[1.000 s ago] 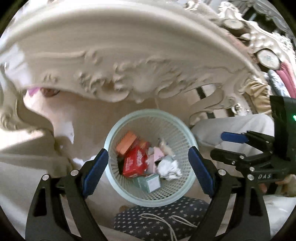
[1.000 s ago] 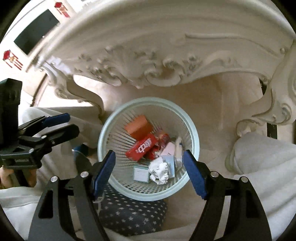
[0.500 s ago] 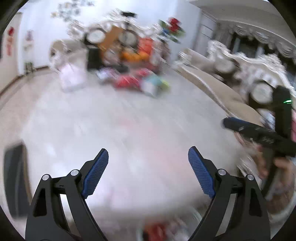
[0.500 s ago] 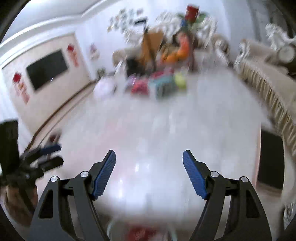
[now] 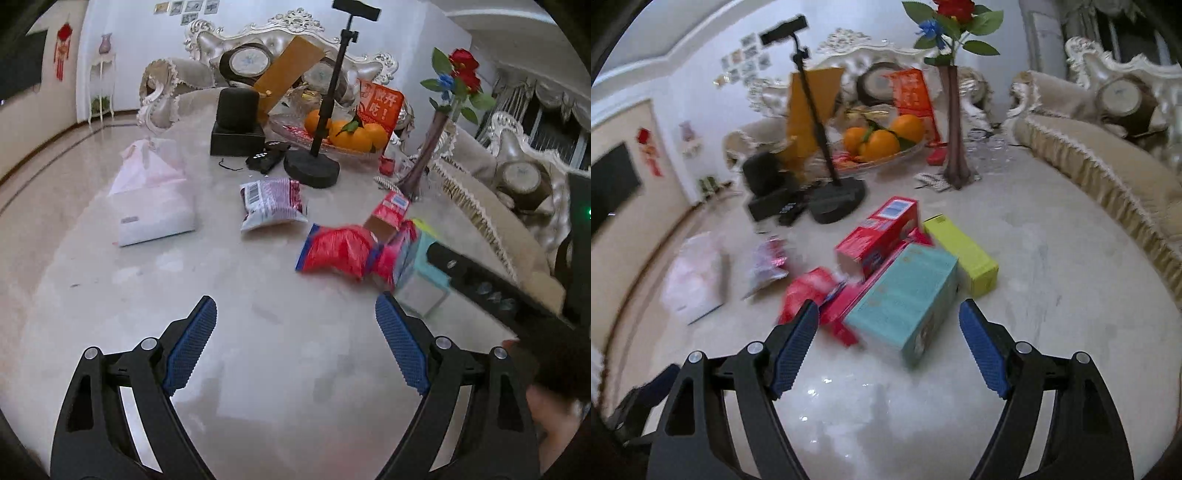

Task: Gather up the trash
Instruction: 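Grasp the red snack bag with the left tool while the right tool grasps the teal box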

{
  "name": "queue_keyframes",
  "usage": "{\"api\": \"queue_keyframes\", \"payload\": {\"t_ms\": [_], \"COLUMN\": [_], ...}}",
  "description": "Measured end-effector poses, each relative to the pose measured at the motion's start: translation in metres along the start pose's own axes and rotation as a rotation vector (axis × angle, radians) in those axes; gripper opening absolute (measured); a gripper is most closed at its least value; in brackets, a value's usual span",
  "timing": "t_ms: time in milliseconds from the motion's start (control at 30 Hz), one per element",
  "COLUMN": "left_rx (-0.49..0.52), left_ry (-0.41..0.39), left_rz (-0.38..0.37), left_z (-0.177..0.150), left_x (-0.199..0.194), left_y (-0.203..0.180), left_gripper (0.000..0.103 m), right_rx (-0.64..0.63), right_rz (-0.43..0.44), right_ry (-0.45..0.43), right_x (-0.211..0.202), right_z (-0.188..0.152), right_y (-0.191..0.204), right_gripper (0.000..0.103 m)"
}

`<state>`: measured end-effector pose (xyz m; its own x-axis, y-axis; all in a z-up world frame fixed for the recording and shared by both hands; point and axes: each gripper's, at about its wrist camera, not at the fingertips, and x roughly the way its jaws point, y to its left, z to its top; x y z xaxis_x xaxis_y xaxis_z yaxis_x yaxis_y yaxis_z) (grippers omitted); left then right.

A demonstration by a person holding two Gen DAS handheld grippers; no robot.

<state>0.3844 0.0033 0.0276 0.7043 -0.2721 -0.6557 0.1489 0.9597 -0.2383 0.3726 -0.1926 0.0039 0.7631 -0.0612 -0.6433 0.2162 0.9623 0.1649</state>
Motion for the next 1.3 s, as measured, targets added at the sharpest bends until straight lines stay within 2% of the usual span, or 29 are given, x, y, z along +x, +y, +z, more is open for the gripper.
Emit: {"api": "queue_keyframes", "payload": {"t_ms": [67,167,333,467,600,767,933,1000,1100,1200,1300], "left_rx": [-0.014,0.006,0.040,0.012,-0.032,0.020,-0.002,-0.011,-0.012,-0.062,-0.017], "left_ry": [0.009,0.022,0.065,0.074,0.088,0.109,0.102,0.107,0.136,0.136,0.170], "left_rz": [-0.018,-0.015,0.007,-0.003,0.005,0.027,0.043,0.069,0.152,0.139,0.209], "left_z": [0.008,0.015,0.022,0.026,0.033,0.037,0.046,0.045,0.042,0.040,0.039], "left_x": [0.009,0.023,0.049,0.068,0.085,0.100,0.112,0.117,0.124,0.119,0.119], "left_y": [0.001,-0.004,-0.017,-0.027,-0.031,-0.044,-0.053,-0.056,-0.056,-0.043,-0.040], "left_gripper": [0.086,0.086,0.086,0.086,0.086,0.086,0.086,0.086,0.086,0.086,0.086], "right_rx": [-0.003,-0.012,-0.056,-0.121,-0.115,-0.236,-0.197,-0.209,-0.211,-0.197,-0.188], "right_rz": [-0.030,-0.031,0.038,0.053,0.105,0.048,0.107,0.109,0.120,0.127,0.127], "right_ry": [0.023,0.076,0.103,0.115,0.154,0.202,0.201,0.193,0.201,0.188,0.193], "right_x": [0.015,0.027,0.023,0.021,0.024,0.032,0.036,0.037,0.040,0.038,0.041], "right_z": [0.003,0.002,0.003,0.007,0.009,0.000,-0.004,-0.006,-0.006,-0.004,-0.003], "right_y": [0.001,-0.005,-0.022,-0.035,-0.042,-0.033,-0.042,-0.042,-0.042,-0.044,-0.045], "right_gripper": [0.075,0.075,0.075,0.075,0.075,0.075,0.075,0.075,0.075,0.075,0.075]}}
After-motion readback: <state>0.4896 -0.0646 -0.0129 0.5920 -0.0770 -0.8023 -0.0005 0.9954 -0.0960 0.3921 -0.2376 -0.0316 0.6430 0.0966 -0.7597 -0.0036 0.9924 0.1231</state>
